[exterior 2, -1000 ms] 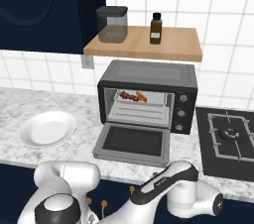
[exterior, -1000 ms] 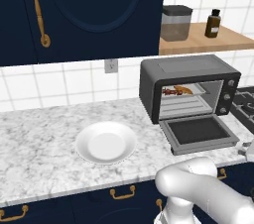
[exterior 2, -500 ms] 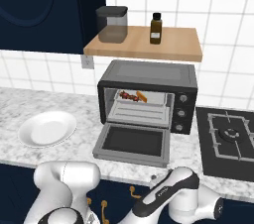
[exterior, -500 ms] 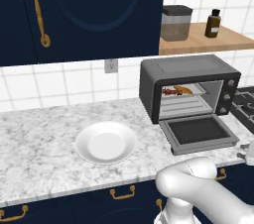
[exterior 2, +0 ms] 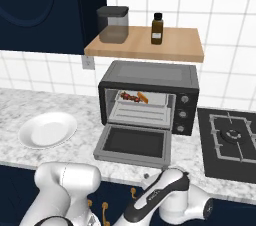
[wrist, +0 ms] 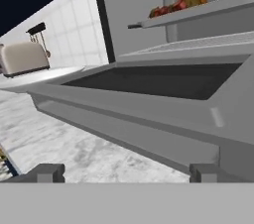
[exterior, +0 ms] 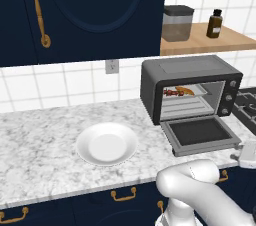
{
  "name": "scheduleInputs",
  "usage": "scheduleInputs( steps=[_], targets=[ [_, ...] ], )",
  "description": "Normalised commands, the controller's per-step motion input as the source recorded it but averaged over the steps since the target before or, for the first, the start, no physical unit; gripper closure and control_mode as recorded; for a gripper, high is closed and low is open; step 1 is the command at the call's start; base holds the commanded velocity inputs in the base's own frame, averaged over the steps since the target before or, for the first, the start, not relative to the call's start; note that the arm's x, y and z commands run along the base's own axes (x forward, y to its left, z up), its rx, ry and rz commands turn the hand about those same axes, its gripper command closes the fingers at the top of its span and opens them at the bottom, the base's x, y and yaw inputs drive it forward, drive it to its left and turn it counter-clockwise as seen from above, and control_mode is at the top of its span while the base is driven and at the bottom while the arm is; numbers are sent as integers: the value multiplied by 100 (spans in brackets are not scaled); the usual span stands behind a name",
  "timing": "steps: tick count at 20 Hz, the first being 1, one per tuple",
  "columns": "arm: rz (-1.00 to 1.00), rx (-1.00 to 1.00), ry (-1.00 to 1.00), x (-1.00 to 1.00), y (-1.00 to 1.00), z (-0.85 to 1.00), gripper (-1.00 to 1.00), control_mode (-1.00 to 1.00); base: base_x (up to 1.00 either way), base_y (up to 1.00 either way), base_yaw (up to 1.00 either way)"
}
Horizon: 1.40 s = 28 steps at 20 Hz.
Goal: Pick up the kebab skewer and baguette bread, and place them inside the toaster oven. Close the toaster oven door and start by setting the timer.
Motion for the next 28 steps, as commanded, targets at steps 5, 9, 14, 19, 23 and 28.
scheduleInputs(
  steps=[5, 9, 14, 19, 23, 28],
  targets=[
    [0, 0, 0, 15, 5, 0, -100, -100, 0, 0, 0],
    [-1, 1, 0, 1, 0, 0, -100, -100, 0, 0, 0],
    [-11, 0, 0, 0, 0, -4, -100, -100, 0, 0, 0],
    [-13, 0, 0, 15, 0, 0, -100, -100, 0, 0, 0],
    [-11, 0, -1, 25, 4, 17, -100, -100, 0, 0, 0],
    [-4, 1, -16, 6, 12, 55, -100, -100, 0, 0, 0]
  ],
)
